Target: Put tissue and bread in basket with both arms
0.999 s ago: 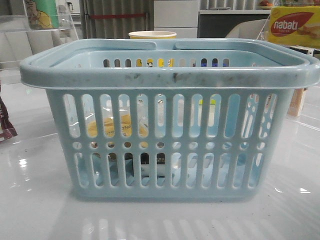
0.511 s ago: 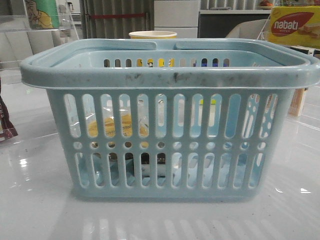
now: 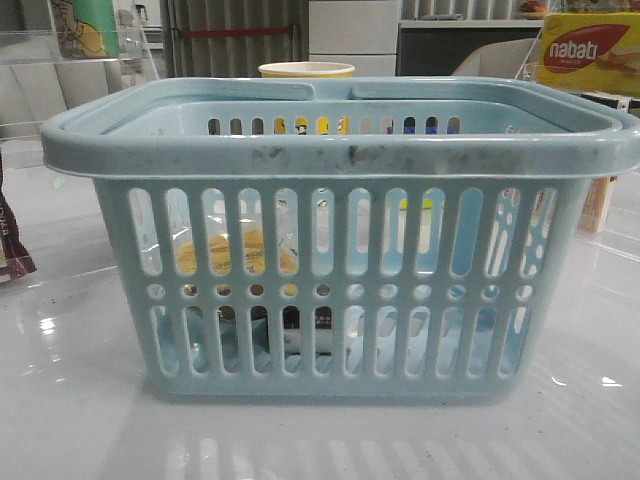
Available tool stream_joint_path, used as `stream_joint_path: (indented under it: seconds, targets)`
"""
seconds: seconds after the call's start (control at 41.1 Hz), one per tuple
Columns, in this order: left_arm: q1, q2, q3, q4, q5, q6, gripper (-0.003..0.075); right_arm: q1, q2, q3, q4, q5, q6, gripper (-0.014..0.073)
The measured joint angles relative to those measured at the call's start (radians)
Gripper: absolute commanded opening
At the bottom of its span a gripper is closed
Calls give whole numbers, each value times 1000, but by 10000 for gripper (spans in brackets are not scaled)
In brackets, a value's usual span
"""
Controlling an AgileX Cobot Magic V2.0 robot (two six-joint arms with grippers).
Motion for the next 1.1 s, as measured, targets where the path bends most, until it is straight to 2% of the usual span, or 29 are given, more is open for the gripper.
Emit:
stream_joint_path:
  seconds: [0.585,1.096]
  targets:
    - [0,0,0,0,0,0,93,0,0,0,-117,-30,127,38]
    - [0,0,0,0,0,0,93,0,0,0,-102,-30,133,38]
